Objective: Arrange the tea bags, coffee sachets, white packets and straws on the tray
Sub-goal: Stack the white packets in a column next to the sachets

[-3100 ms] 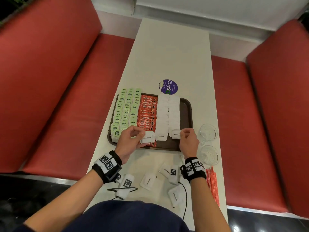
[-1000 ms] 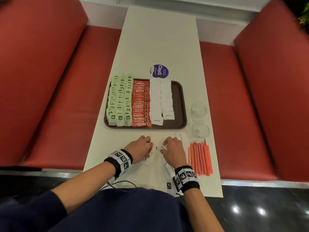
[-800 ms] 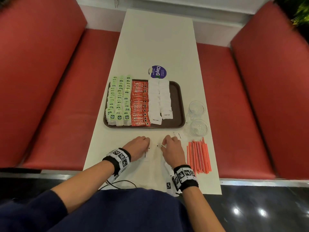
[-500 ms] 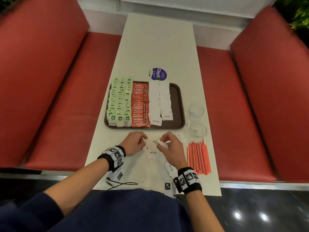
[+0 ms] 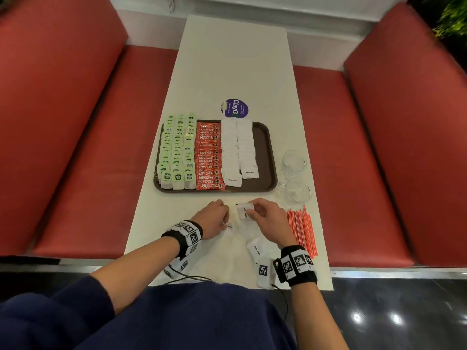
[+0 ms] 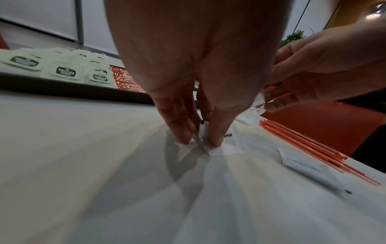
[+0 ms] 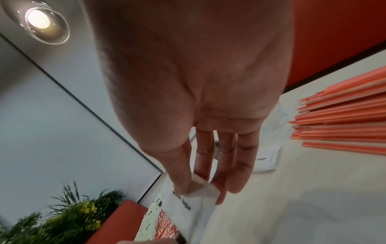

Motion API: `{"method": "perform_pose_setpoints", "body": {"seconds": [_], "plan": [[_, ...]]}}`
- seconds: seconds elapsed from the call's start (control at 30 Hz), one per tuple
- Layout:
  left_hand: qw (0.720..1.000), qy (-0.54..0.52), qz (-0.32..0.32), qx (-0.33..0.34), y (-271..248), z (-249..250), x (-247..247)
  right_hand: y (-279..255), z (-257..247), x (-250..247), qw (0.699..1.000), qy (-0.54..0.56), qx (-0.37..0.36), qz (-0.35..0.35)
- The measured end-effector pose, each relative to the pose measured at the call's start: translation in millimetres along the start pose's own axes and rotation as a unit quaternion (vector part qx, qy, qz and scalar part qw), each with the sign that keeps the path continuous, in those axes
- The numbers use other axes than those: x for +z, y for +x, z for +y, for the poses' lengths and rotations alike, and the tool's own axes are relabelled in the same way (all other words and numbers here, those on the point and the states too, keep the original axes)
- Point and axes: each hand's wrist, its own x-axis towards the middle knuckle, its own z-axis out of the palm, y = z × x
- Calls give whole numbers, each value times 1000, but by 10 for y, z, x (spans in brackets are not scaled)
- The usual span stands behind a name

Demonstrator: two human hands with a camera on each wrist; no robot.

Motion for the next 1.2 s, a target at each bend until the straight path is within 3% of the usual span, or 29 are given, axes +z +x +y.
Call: {"method": "perform_pose_setpoints", "body": {"seconds": [0.17, 0.33, 0.47, 0.63, 0.7, 0.8, 0.87, 0.9, 1.03, 1.2], "plan": [[984, -168, 44, -31, -13, -1, -115, -49, 3, 39, 993, 112, 36, -2], [904, -427, 24, -19, -81, 150, -237, -67, -50, 24, 984, 175, 28, 8], [872, -489, 6, -18, -111, 303, -319, -61, -58, 19, 984, 171, 34, 33], [919, -389, 63, -18, -96, 322, -276, -80, -42, 8, 987, 146, 43, 55], [920, -381, 82, -38, -114, 305, -262, -99, 26, -31, 996, 63, 34, 49], [923, -368, 97, -61, -145, 230, -219, -161, 169, -68, 979, -184, 34, -80], [924, -361, 102, -72, -173, 180, -202, -224, 254, -34, 951, -261, 57, -159], [924, -360, 103, -77, -187, 167, -200, -251, 282, -15, 946, -271, 60, -167], [917, -375, 102, -94, -231, 144, -203, -258, 310, 32, 950, -283, 36, -130], [914, -378, 112, -96, -247, 138, -221, -75, 308, 41, 960, -276, 32, -25]]}}
